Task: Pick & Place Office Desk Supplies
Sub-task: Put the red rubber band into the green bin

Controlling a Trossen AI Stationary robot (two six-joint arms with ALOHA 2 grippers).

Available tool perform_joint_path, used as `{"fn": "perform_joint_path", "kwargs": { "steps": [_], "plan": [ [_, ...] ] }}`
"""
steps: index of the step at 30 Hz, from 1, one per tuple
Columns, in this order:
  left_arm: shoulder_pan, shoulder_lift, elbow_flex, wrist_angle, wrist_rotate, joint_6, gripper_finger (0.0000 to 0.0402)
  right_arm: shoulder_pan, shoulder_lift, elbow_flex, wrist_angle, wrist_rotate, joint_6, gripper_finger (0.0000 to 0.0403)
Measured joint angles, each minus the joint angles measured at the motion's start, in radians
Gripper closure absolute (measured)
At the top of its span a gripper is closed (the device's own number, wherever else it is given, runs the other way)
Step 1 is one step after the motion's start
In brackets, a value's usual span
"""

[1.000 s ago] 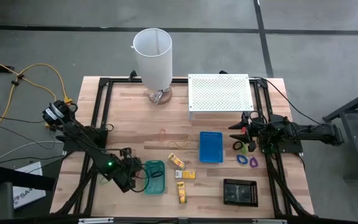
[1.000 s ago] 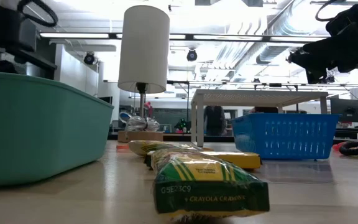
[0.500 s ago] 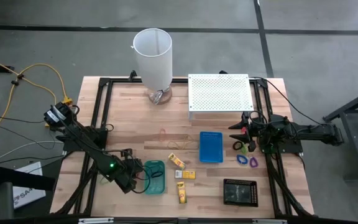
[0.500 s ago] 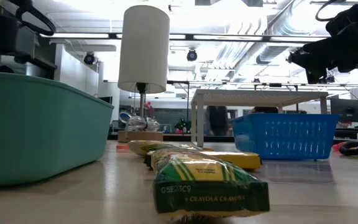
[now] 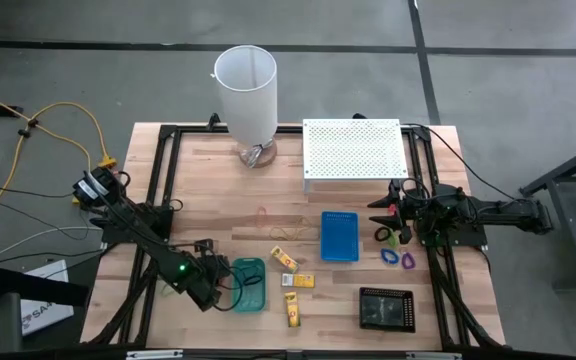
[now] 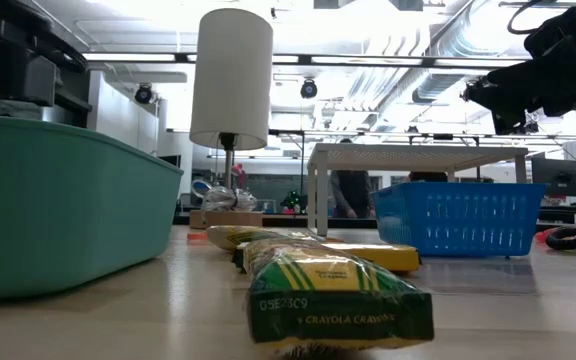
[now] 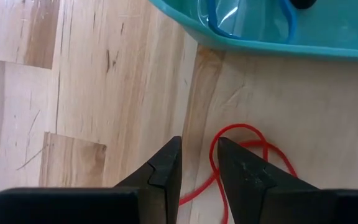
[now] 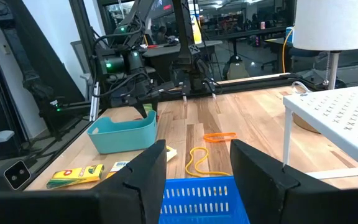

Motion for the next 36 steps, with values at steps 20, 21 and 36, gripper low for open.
{"fn": "perform_joint_path", "kwargs": {
  "steps": [20,21,36],
  "plan": [
    [0.000,0.030,0.002,0.001,0.025,-0.041,0.0306,0.000,0.000,0.000,0.000,0.000,0.000,0.0237],
    [0.000,0.030,0.002,0.001,0.026,-0.046,0.0308,0.000,0.000,0.000,0.000,0.000,0.000,0.0237],
    [0.000,0.031,0.002,0.007,0.043,-0.070,0.0400,0.000,0.000,0.000,0.000,0.000,0.000,0.0237]
  ]
}}
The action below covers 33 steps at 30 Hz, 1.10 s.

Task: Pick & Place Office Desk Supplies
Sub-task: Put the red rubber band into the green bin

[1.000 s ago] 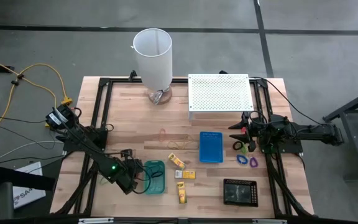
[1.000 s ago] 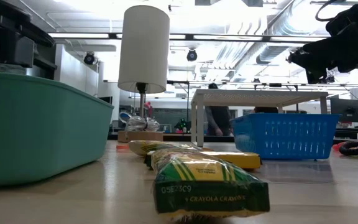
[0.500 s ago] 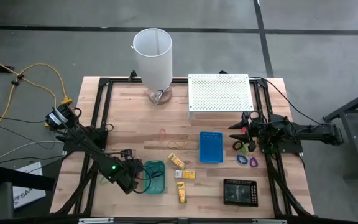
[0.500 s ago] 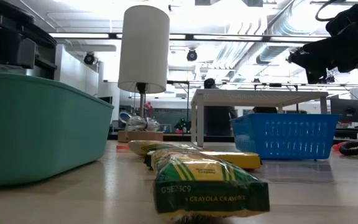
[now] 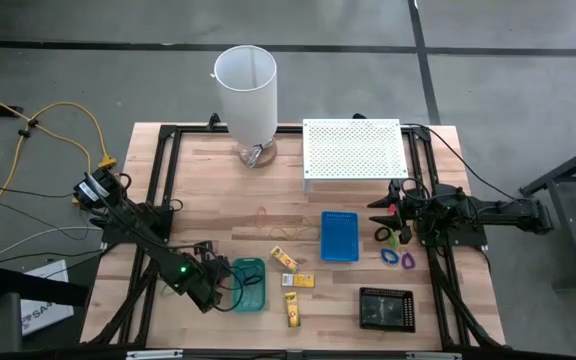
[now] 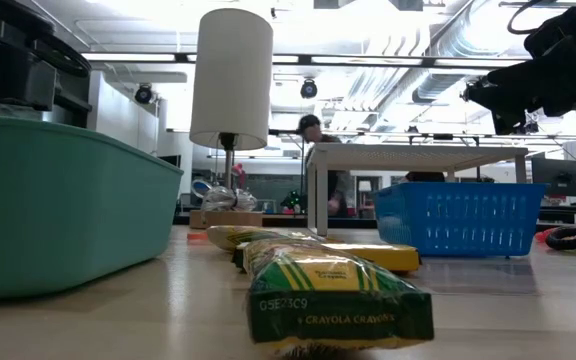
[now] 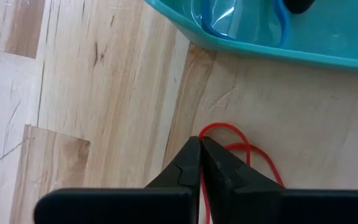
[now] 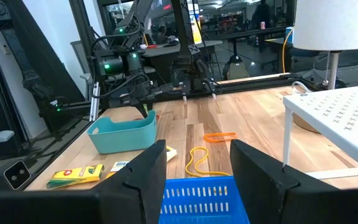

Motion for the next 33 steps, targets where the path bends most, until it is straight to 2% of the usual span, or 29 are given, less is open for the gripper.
{"fn": "perform_joint_path", "kwargs": {
  "steps": [8,14,26,33],
  "plan": [
    [0.001,-0.054,-0.007,-0.045,0.008,0.000,0.0401,0.000,0.000,0.000,0.000,0.000,0.000,0.0237],
    [0.000,-0.171,-0.005,-0.096,-0.015,-0.032,0.0401,0.000,0.000,0.000,0.000,0.000,0.000,0.0237],
    [0.000,-0.439,-0.004,-0.107,-0.142,-0.030,0.0401,0.000,0.000,0.000,0.000,0.000,0.000,0.0237],
    [0.000,-0.497,-0.003,-0.109,-0.149,-0.029,0.0401,0.000,0.000,0.000,0.000,0.000,0.000,0.0237]
  ]
}}
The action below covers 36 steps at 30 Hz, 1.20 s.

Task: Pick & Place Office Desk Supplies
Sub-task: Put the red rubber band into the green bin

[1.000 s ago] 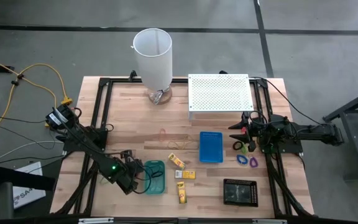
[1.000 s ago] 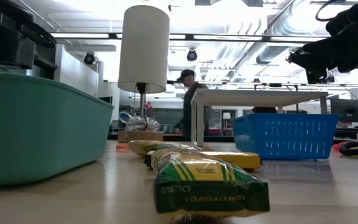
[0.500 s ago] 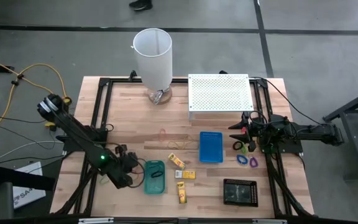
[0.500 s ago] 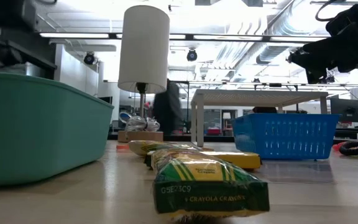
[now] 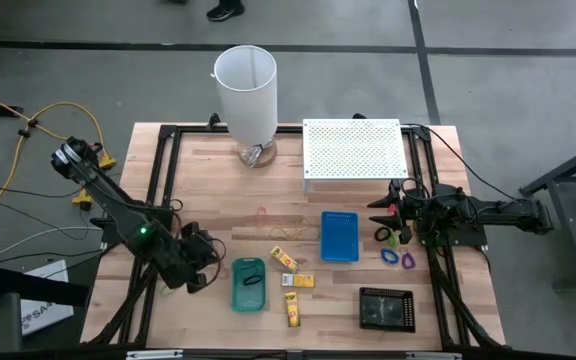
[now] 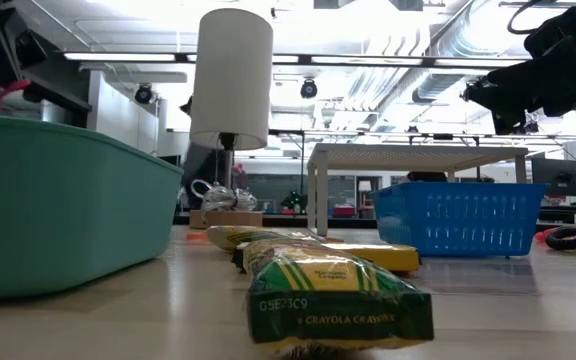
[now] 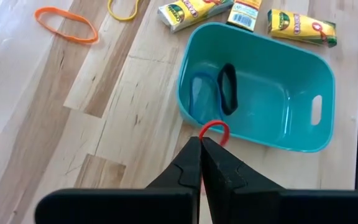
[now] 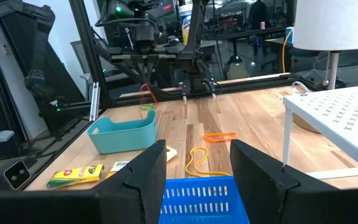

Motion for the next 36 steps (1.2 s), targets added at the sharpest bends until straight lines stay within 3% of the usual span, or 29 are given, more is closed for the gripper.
{"fn": "perform_joint_path", "kwargs": {
  "steps": [6,15,23,36],
  "plan": [
    [0.000,0.008,0.000,0.020,0.000,0.003,0.0401,0.000,0.000,0.000,0.000,0.000,0.000,0.0237],
    [0.048,0.028,0.002,0.215,-0.007,0.129,0.0401,0.000,0.000,0.000,0.000,0.000,0.000,0.0237],
    [0.121,0.094,0.002,0.424,0.070,0.273,0.0401,0.000,0.000,0.000,0.000,0.000,0.000,0.0237],
    [0.177,0.190,0.002,0.640,0.148,0.356,0.0401,0.000,0.000,0.000,0.000,0.000,0.000,0.0237]
  ]
}}
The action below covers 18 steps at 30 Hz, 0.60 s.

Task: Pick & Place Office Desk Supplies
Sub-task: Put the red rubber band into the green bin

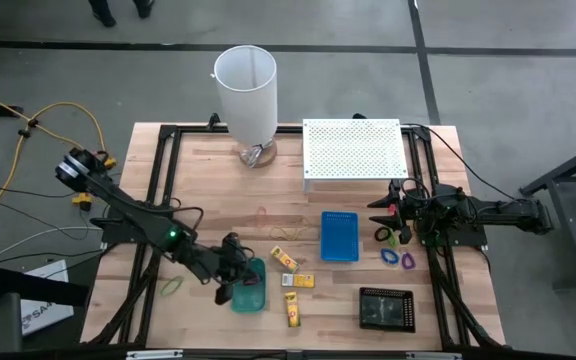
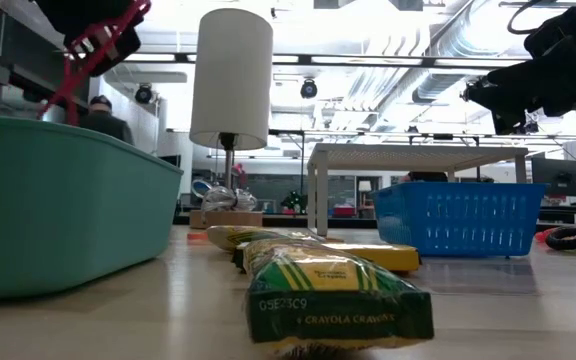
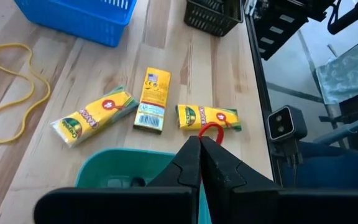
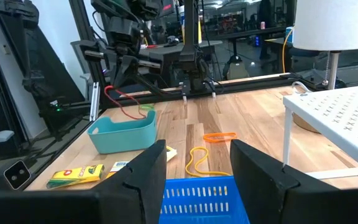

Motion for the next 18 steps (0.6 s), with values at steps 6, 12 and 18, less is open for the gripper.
{"fn": "perform_joint_path", "kwargs": {
  "steps": [6,12,18],
  "plan": [
    [0.000,0.031,0.000,0.054,0.001,0.012,0.0401,0.000,0.000,0.000,0.000,0.000,0.000,0.0237],
    [0.000,0.043,0.001,0.044,-0.002,0.013,0.0401,0.000,0.000,0.000,0.000,0.000,0.000,0.0237],
    [-0.005,0.103,0.000,0.020,0.019,-0.006,0.0401,0.000,0.000,0.000,0.000,0.000,0.000,0.0237]
  ]
}}
